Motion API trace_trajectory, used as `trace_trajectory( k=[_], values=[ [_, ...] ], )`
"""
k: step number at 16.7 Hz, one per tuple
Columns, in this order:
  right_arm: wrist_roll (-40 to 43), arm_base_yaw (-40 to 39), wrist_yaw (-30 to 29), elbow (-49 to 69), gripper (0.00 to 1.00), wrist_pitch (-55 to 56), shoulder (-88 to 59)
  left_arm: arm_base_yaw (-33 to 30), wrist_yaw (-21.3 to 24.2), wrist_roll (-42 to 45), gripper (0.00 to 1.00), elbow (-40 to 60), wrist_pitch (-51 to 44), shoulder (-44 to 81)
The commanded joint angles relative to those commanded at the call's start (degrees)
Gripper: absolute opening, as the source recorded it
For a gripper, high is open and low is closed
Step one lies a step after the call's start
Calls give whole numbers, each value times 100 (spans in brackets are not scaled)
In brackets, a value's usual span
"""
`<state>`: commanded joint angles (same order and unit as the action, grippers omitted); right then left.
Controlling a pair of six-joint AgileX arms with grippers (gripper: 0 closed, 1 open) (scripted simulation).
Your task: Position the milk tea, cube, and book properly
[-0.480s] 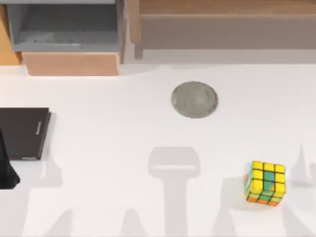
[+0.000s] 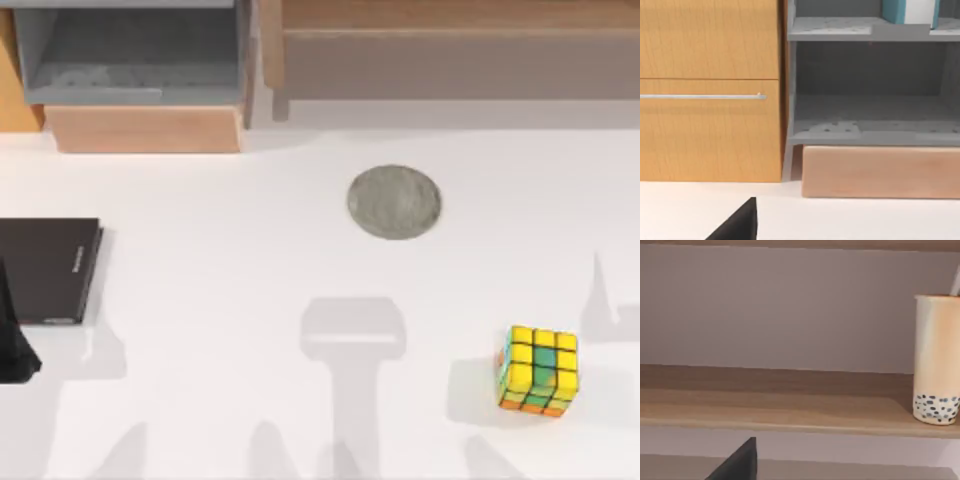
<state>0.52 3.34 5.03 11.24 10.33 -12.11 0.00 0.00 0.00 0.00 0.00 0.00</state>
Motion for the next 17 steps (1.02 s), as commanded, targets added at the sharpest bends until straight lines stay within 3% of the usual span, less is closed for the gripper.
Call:
trace_trajectory(
  k=[9,13,17],
  values=[
    [32,982,1105,3147,100,2517,-5126,0,0,0,100,0,0,0],
    [-14,1367,1306,4227,100,3200,-7437,0,0,0,100,0,0,0],
    [-70,1636,1348,4774,100,3453,-8848,0,0,0,100,0,0,0]
  ],
)
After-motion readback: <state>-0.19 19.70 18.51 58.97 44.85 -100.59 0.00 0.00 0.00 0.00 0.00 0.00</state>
